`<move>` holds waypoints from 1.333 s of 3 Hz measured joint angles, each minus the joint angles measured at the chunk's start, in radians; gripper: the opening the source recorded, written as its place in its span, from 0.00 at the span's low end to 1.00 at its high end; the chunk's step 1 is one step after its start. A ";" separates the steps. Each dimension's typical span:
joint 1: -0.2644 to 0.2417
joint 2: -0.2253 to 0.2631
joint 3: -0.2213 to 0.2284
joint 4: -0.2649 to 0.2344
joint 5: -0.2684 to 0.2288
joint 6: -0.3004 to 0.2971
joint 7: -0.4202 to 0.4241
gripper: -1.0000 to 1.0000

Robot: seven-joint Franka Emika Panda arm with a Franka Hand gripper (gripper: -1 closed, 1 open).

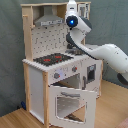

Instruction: Play with the kitchen

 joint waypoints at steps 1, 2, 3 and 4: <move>-0.056 -0.001 0.002 0.001 -0.003 -0.016 0.000 1.00; -0.057 -0.001 0.001 0.000 -0.004 -0.018 0.000 0.00; -0.084 -0.001 -0.006 -0.006 -0.009 -0.055 -0.006 0.00; -0.068 -0.002 -0.044 -0.072 -0.016 -0.118 -0.032 0.00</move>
